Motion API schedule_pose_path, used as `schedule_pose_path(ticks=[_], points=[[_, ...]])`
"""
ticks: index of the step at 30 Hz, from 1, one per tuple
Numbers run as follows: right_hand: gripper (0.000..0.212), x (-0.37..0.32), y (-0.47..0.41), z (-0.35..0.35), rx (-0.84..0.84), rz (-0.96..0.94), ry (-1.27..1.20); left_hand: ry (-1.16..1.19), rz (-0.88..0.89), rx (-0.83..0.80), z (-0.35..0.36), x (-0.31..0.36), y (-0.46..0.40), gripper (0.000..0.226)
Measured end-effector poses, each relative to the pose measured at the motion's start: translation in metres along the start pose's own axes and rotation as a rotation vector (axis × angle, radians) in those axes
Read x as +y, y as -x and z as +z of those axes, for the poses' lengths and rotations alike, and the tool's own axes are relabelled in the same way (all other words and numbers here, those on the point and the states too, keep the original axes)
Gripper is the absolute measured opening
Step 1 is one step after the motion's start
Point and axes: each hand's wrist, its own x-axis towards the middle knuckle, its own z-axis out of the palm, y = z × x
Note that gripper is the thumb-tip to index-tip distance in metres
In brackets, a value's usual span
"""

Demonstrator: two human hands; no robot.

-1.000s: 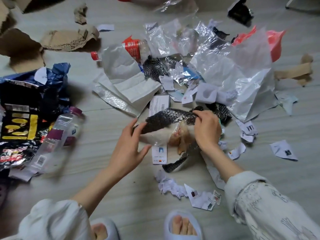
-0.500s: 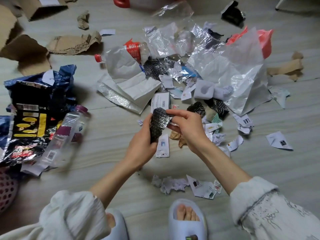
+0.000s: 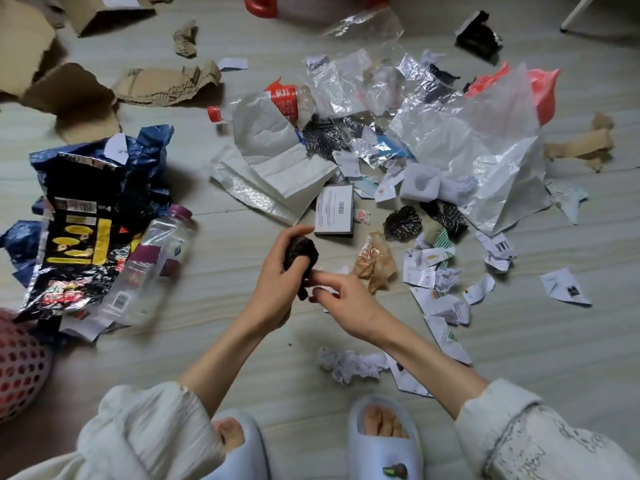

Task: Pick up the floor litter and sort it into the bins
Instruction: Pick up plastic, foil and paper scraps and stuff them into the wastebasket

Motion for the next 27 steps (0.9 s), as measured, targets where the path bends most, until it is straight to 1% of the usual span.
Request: schedule_pose_path(ticks=[1, 2, 3, 5, 7, 8, 9, 10, 12, 13, 15, 18, 21, 24, 27], points=[[0.037, 0.001, 0.000, 0.000, -0.043, 0.000, 0.024, 0.016, -0.021, 0.006, -0.003, -0.004, 0.001, 0.037], [0.035, 0.002, -0.001, -0.001, -0.047, -0.002, 0.037, -0.006, -0.029, 0.040, -0.007, -0.009, 0.000, 0.033], [0.032, 0.006, -0.001, -0.003, -0.004, 0.003, 0.052, -0.048, -0.039, 0.080, -0.012, -0.015, -0.001, 0.029], [0.026, 0.020, -0.004, -0.011, 0.183, 0.057, 0.144, -0.119, -0.106, 0.117, -0.022, -0.025, -0.002, 0.030], [0.029, 0.039, -0.010, -0.024, 0.354, 0.122, 0.346, -0.191, -0.166, 0.098, -0.028, -0.033, -0.001, 0.030], [0.036, 0.049, -0.012, -0.031, 0.384, 0.153, 0.461, -0.227, -0.196, 0.084, -0.028, -0.033, 0.001, 0.027], [0.050, 0.057, -0.015, -0.039, 0.378, 0.188, 0.566, -0.255, -0.225, 0.072, -0.029, -0.032, 0.004, 0.023], [0.068, 0.063, -0.017, -0.046, 0.348, 0.231, 0.636, -0.279, -0.251, 0.052, -0.029, -0.032, 0.007, 0.024], [0.100, 0.073, -0.026, -0.056, 0.275, 0.346, 0.675, -0.350, -0.285, 0.011, -0.032, -0.036, 0.009, 0.038], [0.110, 0.077, -0.031, -0.058, 0.246, 0.406, 0.674, -0.378, -0.304, 0.003, -0.034, -0.037, 0.009, 0.047], [0.119, 0.082, -0.045, -0.058, 0.187, 0.490, 0.676, -0.377, -0.363, 0.035, -0.041, -0.042, 0.009, 0.060], [0.117, 0.085, -0.064, -0.048, 0.125, 0.534, 0.716, -0.387, -0.415, 0.084, -0.055, -0.050, 0.008, 0.062], [0.106, 0.090, -0.071, -0.035, 0.159, 0.491, 0.821, -0.383, -0.413, 0.084, -0.061, -0.054, 0.007, 0.059], [0.086, 0.093, -0.070, -0.022, 0.199, 0.360, 0.892, -0.404, -0.414, 0.089, -0.058, -0.053, 0.005, 0.060], [0.063, 0.090, -0.066, -0.007, 0.164, 0.249, 0.912, -0.404, -0.403, 0.097, -0.056, -0.054, 0.002, 0.056]])
